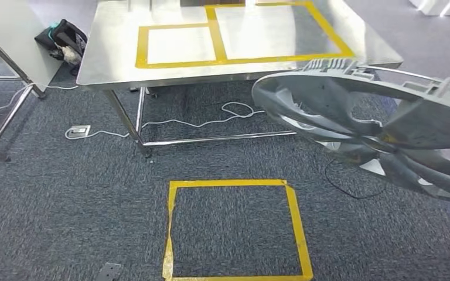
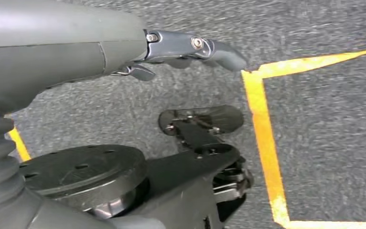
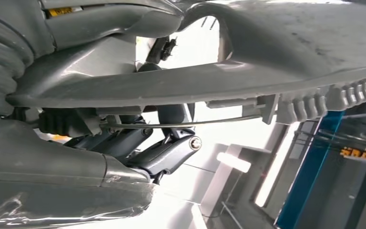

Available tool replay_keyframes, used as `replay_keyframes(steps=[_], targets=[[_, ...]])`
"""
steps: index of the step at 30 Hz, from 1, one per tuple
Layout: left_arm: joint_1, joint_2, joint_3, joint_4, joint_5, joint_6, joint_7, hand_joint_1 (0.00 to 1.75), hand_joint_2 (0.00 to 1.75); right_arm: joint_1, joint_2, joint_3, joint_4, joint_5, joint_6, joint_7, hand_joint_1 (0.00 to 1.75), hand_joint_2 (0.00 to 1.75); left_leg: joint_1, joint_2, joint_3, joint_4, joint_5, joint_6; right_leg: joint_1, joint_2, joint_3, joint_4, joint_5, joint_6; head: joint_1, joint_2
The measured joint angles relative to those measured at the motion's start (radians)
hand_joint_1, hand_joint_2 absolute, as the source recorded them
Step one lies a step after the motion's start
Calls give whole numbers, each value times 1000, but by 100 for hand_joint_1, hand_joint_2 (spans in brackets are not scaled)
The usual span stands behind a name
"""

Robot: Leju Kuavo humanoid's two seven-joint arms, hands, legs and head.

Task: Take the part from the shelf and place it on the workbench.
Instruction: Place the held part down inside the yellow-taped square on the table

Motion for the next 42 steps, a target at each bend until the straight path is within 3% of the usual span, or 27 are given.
replay_keyframes(steps=[2,3,4,5,6,9,10,12,14,16,18,19,20,21,24,25,26,28,30,33,35,36,37,39,40,41,42], targets=[[4,-1,-3,0,0,-1,0,0,175,1,-1,2,3,4,-1,-1,175,175,-1,-2,24,0,-22,5,4,0,-84,119,-48,0,2,0],[7,-2,-5,0,0,-1,0,0,175,3,-1,3,4,6,-2,-1,175,175,-2,-4,39,0,-35,6,5,0,-120,152,-79,-1,2,0],[10,-2,-6,0,0,-1,1,0,175,5,-1,4,5,9,-2,-1,175,175,-2,-5,55,0,-48,7,7,0,-144,158,-100,-1,2,0],[12,-3,-7,0,0,-1,1,0,175,6,-1,4,6,11,-3,-1,175,175,-2,-6,74,0,-62,7,8,0,-156,135,-97,-2,2,0],[13,-2,-7,0,0,-1,1,0,175,7,-1,5,6,12,-4,-1,175,175,-3,-8,94,0,-76,6,9,0,-160,89,-64,-2,3,0],[15,-2,-8,0,0,-1,1,0,175,11,-1,7,8,13,-5,-3,175,175,-6,-10,131,-1,-117,-4,11,-6,-161,-59,127,-11,4,0],[15,-2,-8,1,0,-1,2,0,175,12,-1,8,8,14,-7,-3,175,175,-8,-10,138,-4,-125,-9,12,-6,-160,-78,159,-18,3,0],[10,-1,-8,1,1,-1,3,0,175,15,-2,9,7,18,-9,-3,175,175,-10,-10,148,-4,-127,-18,11,-3,-144,-84,151,-33,1,0],[3,0,-8,1,2,0,2,0,175,16,-3,9,6,22,-13,-4,175,175,-10,-5,124,54,-113,-31,4,-3,-119,-92,137,-43,-2,0],[-2,0,-8,1,3,0,1,0,175,17,-3,10,6,26,-17,-5,175,175,-6,2,52,174,-126,-48,0,-3,-88,-102,119,-49,-5,0],[0,0,-8,1,3,0,2,0,175,21,-3,10,6,28,-18,-5,175,175,2,4,-25,263,-190,-57,-2,-2,-58,-109,98,-51,-6,0],[2,0,-8,1,3,0,2,0,175,23,-3,11,6,29,-19,-5,175,175,3,5,-52,274,-216,-58,-4,-1,-42,-111,86,-50,-6,0],[3,0,-8,1,3,0,2,0,175,24,-3,11,6,29,-19,-5,175,175,4,5,-66,259,-220,-57,-6,0,-25,-111,74,-48,-6,0],[4,0,-8,1,3,0,2,0,175,24,-3,11,6,29,-19,-5,175,175,4,5,-72,221,-196,-54,-7,2,-8,-112,60,-45,-6,0],[10,2,-9,1,4,0,2,0,175,26,-3,11,6,31,-19,-6,175,175,1,10,-70,53,-10,-40,-7,5,28,-116,20,-28,-8,0],[13,2,-9,1,4,0,2,0,175,26,-3,12,6,32,-20,-6,175,175,0,11,-66,17,27,-35,-5,6,43,-122,11,-21,-8,0],[14,2,-9,1,5,0,3,0,175,27,-3,12,6,33,-20,-6,175,175,-1,11,-61,-3,34,-30,-4,7,61,-127,7,-15,-8,0],[11,1,-9,1,5,0,3,0,175,26,-4,14,5,35,-21,-7,175,175,1,6,-33,-11,19,-18,-4,4,87,-132,4,-3,-4,0],[7,1,-9,2,5,0,2,0,175,24,-5,14,4,36,-21,-8,175,175,3,3,-1,-15,7,-4,-4,1,65,-69,-8,2,0,0],[8,1,-9,2,6,0,2,0,175,26,-5,15,4,39,-22,-8,175,175,2,1,39,-17,-23,6,0,0,-66,117,-82,4,4,0],[11,0,-9,2,6,-1,2,0,175,28,-5,15,4,42,-22,-7,175,175,2,-2,75,-18,-51,6,1,0,-125,139,-131,5,5,0],[12,-1,-9,2,6,-1,2,0,175,29,-5,15,4,42,-22,-7,175,175,2,-3,97,-18,-66,6,1,0,-135,107,-121,5,5,0],[13,-1,-9,2,6,-1,2,0,175,30,-5,15,4,42,-22,-7,175,175,3,-5,119,-19,-83,4,1,-1,-136,54,-74,6,5,0],[12,0,-9,2,6,-1,2,0,175,33,-5,16,5,43,-22,-7,175,175,0,-7,159,-19,-117,-4,0,-10,-130,-50,61,2,6,0],[12,0,-9,2,6,-1,2,0,175,34,-5,16,5,43,-22,-7,175,175,-1,-7,174,-24,-133,-9,1,-13,-122,-79,108,-2,6,0],[11,0,-9,2,6,-1,2,0,175,36,-5,16,5,43,-22,-6,175,175,-3,-7,189,-26,-141,-15,2,-15,-115,-92,127,-8,6,0],[10,0,-9,2,6,-1,2,0,175,36,-6,16,4,43,-22,-6,175,175,-4,-7,199,-28,-142,-20,1,-13,-102,-93,125,-16,5,0]])
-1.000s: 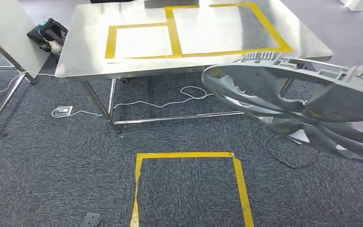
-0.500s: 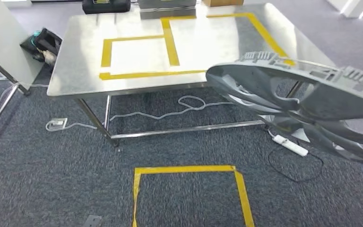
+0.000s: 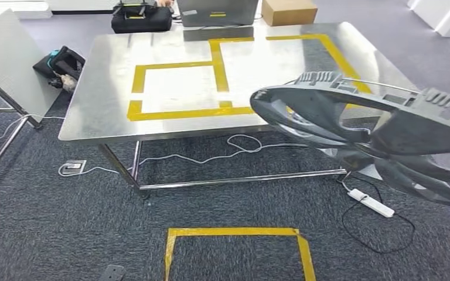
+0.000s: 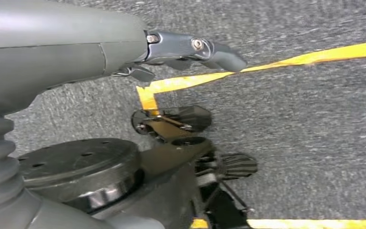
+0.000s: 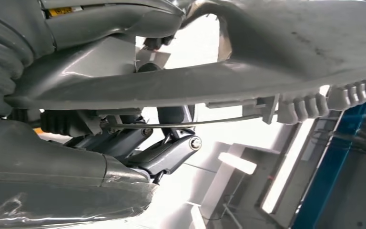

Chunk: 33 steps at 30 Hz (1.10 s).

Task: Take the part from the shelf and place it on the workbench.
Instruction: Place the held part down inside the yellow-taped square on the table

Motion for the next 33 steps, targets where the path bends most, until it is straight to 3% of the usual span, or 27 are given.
replay_keyframes(steps=[2,3,4,7,8,9,10,12,13,14,17,19,21,23,24,25,27,28,29,31,33], targets=[[-5,0,0,0,0,0,0,0,175,2,-2,0,-3,0,0,0,175,175,0,4,1,32,9,-11,-3,6,24,-8,-3,-14,-3,0],[-8,0,0,0,0,0,0,0,175,2,-4,0,-4,1,0,-1,175,175,1,6,-20,71,7,-16,-4,6,36,-9,-5,-21,-6,0],[-10,0,0,0,0,0,0,0,175,3,-5,0,-5,2,0,0,175,175,2,8,-57,127,-6,-22,-4,7,42,-11,-11,-25,-8,0],[-10,-2,-4,0,0,-1,2,0,175,5,-10,0,-7,10,0,5,175,175,5,9,-199,280,-84,-29,-4,11,60,-11,-33,-30,-12,0],[-8,-2,-6,0,1,-1,3,0,175,6,-13,0,-7,13,-1,7,175,175,5,9,-226,286,-91,-28,-3,13,70,-11,-43,-29,-12,0],[-6,-3,-7,0,1,-2,4,0,175,6,-17,0,-7,15,0,8,175,175,5,9,-238,263,-74,-24,-3,14,83,-11,-53,-28,-12,0],[-4,-3,-7,0,2,-2,4,0,175,6,-22,0,-7,16,0,8,175,175,3,10,-239,216,-33,-19,-3,15,98,-12,-64,-26,-12,0],[-2,-2,-8,0,3,-3,5,0,175,4,-31,0,-10,17,0,8,175,175,-2,11,-229,103,82,-4,-1,16,123,-15,-86,-19,-12,0],[-1,-2,-9,0,3,-3,5,0,175,2,-34,0,-11,17,1,8,175,175,-6,12,-224,64,123,2,0,17,132,-19,-96,-13,-12,0],[0,-3,-10,0,3,-3,6,0,175,0,-37,0,-12,17,1,8,175,175,-7,11,-220,41,146,7,1,18,142,-19,-100,-6,-13,0],[-1,-7,-14,0,3,-3,7,0,175,-4,-49,-1,-16,18,1,8,175,175,-4,8,-194,23,143,20,2,18,140,22,-87,13,-10,0],[-5,-7,-14,0,3,-3,7,0,175,-8,-56,-2,-18,19,2,9,175,175,-1,8,-168,19,131,29,2,15,82,115,-92,18,-5,0],[-6,-6,-15,0,3,-3,7,0,175,-11,-61,-2,-18,25,2,10,175,175,-2,7,-148,19,108,34,2,15,1,220,-137,21,-1,0],[-4,-6,-16,0,3,0,7,0,175,-12,-70,-1,-17,38,2,15,175,175,-4,5,-121,19,85,35,3,14,-57,254,-180,23,1,0],[-4,-6,-17,0,5,2,7,0,175,-15,-74,-1,-16,45,1,16,175,175,-4,3,-104,19,72,34,3,14,-65,229,-175,23,2,0],[-3,-6,-17,0,7,5,7,0,175,-21,-78,1,-15,55,0,16,175,175,-4,2,-85,19,57,33,3,14,-62,179,-145,23,3,0],[-4,-3,-18,1,15,10,7,0,175,-36,-82,8,-10,76,-6,11,175,175,-6,1,-54,19,28,26,3,11,-45,64,-38,20,3,0],[-5,0,-18,1,18,12,8,0,175,-43,-83,12,-8,87,-10,8,175,175,-7,2,-45,17,16,21,4,10,-37,29,2,15,2,0],[-6,2,-18,1,20,14,8,0,175,-48,-84,17,-6,95,-14,6,175,175,-7,2,-38,14,9,16,6,9,-33,12,24,8,1,0],[-11,7,-19,1,21,15,8,0,175,-57,-87,24,-4,105,-19,5,175,175,-8,3,-35,17,9,6,6,12,-21,7,16,-8,0,0],[-16,11,-19,1,22,16,8,0,175,-62,-89,27,-4,108,-20,5,175,175,-9,5,-69,81,37,-7,1,12,-2,-1,5,-18,-3,0]])
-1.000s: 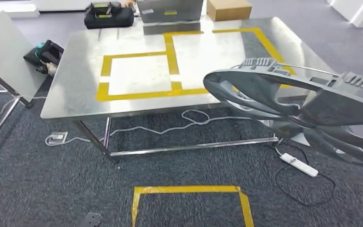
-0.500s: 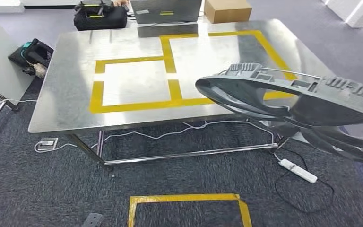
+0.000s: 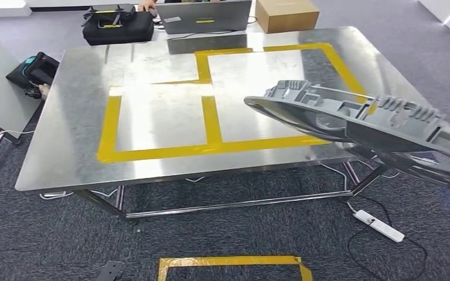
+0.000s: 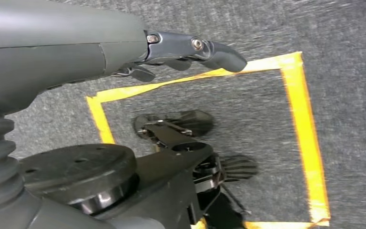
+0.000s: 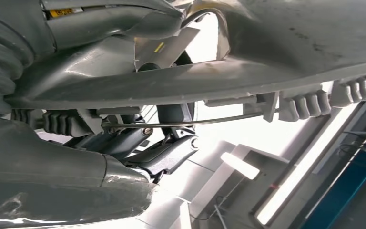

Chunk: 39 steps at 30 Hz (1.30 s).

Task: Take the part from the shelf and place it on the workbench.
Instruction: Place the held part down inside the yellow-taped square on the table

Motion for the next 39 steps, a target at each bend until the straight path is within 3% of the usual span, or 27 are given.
replay_keyframes(steps=[2,4,5,6,7,8,10,11,12,14,16,17,19,20,21,22,24,26,29,32,35,39], targets=[[-2,1,0,0,5,0,0,0,175,-2,0,4,0,0,-2,-1,175,175,4,3,-87,126,5,-14,-4,-2,27,-11,-17,-6,-5,0],[2,1,0,0,12,0,1,0,175,1,-1,8,1,1,-5,-2,175,175,10,6,-176,214,-60,-22,-6,-2,57,-18,-39,-8,-8,0],[6,2,0,0,15,0,2,0,175,4,-1,9,1,1,-5,-2,175,175,11,6,-205,223,-97,-23,-8,-1,73,-21,-52,-7,-8,0],[8,4,0,0,18,0,3,0,175,8,-2,10,1,2,-6,-2,175,175,11,6,-221,208,-115,-22,-9,0,92,-22,-66,-6,-8,0],[11,6,0,0,19,0,3,0,175,12,-4,11,1,2,-5,-2,175,175,12,6,-227,172,-103,-20,-11,1,112,-22,-81,-2,-8,0],[13,8,0,0,18,0,0,0,175,15,-6,12,1,2,-5,-3,175,175,12,7,-227,121,-54,-18,-13,1,127,-24,-97,2,-8,0],[18,12,0,0,16,1,-16,0,175,17,-10,13,4,1,-2,0,175,175,11,14,-225,9,87,-14,-11,4,159,-25,-128,12,-10,0],[20,12,-1,0,16,1,-28,0,175,16,-12,14,6,0,0,3,175,175,11,17,-223,-24,142,-12,-9,5,170,-29,-140,17,-11,0],[21,13,-1,0,17,1,-39,0,175,14,-15,15,9,-1,1,8,175,175,12,18,-220,-39,168,-9,-6,7,184,-35,-150,22,-12,0],[15,12,-1,0,18,0,-57,0,175,4,-22,17,18,0,3,20,175,175,16,15,-205,-38,170,-1,-6,5,206,-49,-165,30,-8,0],[4,13,-1,0,17,-2,-64,0,175,-13,-28,17,35,9,1,30,175,175,19,12,-189,-39,156,11,-5,2,191,0,-192,35,-3,0],[1,13,-1,0,17,-2,-63,0,175,-19,-32,17,47,17,0,35,175,175,19,11,-181,-40,148,16,-4,1,156,61,-214,36,-1,0],[1,15,-1,0,17,-3,-57,0,175,-26,-46,17,77,42,-3,48,175,175,17,9,-170,-40,132,23,0,1,47,215,-254,36,2,0],[4,15,-1,0,17,-3,-54,0,175,-26,-56,16,94,59,-5,57,175,175,16,7,-161,-40,124,25,2,1,1,263,-252,34,3,0],[5,15,-2,0,17,-3,-51,0,175,-25,-69,15,112,78,-5,67,175,175,15,5,-151,-40,115,26,3,1,-28,273,-226,32,4,0],[7,15,-3,0,17,-3,-47,0,175,-22,-85,12,129,101,-6,79,175,175,14,2,-138,-40,106,26,3,1,-36,242,-179,29,4,0],[7,16,-4,0,16,-4,-41,0,175,-18,-124,2,165,158,-10,102,175,175,12,-4,-115,-39,89,23,6,1,-17,118,-68,23,4,0],[5,18,-6,0,11,-8,-35,0,175,-12,-158,-11,204,224,-25,126,175,175,7,-10,-108,-36,78,18,7,2,9,23,-17,21,3,0],[4,20,-12,0,1,-11,-22,0,175,8,-196,-29,263,317,-65,149,175,175,3,-13,-109,-38,75,30,5,5,18,-2,-16,27,-2,0],[3,22,-23,0,-6,-11,-8,0,175,34,-221,-44,314,397,-105,163,175,175,3,-11,-102,-48,75,33,6,8,19,-2,-21,21,-2,0],[1,25,-34,0,-15,-12,2,0,175,63,-240,-52,357,478,-131,175,175,175,3,-11,-98,-53,74,30,7,8,21,-2,-25,15,-1,0],[-2,27,-48,0,-24,-12,10,0,175,85,-248,-52,406,546,-142,174,175,175,4,-10,-95,-57,71,14,8,8,23,-2,-28,11,-1,0]])
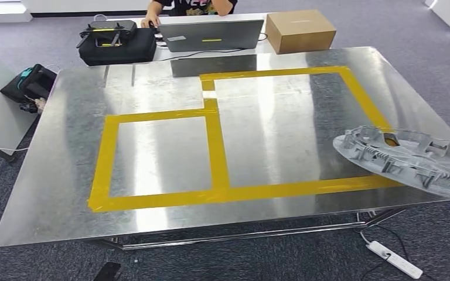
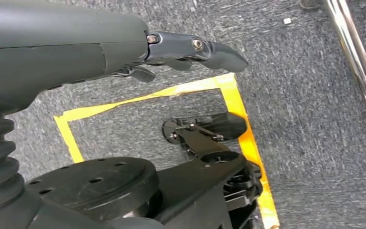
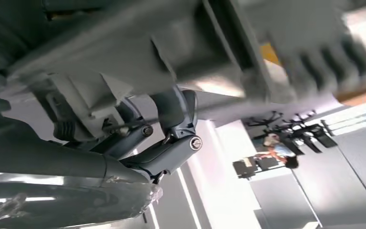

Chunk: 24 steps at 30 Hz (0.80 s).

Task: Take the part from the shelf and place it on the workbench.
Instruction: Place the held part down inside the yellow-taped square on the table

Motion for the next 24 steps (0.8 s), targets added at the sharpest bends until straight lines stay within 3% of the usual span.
replay_keyframes(steps=[4,9,19,24], targets=[[-10,0,-14,0,-13,-4,3,0,175,5,6,34,30,46,-17,-40,175,175,0,1,2,-1,0,-7,0,0,3,0,-1,-1,0,0],[-34,0,-41,0,-38,-10,15,0,175,-38,26,161,80,155,-102,-64,175,175,-1,2,5,-1,0,-7,-1,1,7,-1,1,-1,0,0],[-74,11,-94,0,-62,-22,38,0,175,-334,54,510,304,424,-206,29,175,175,-2,6,7,-1,4,-8,-1,4,8,-3,7,1,0,0],[-83,15,-113,0,-69,-26,50,0,175,-464,73,640,420,474,-230,41,175,175,-2,6,7,-1,5,-7,-1,4,9,-3,7,1,0,0]])
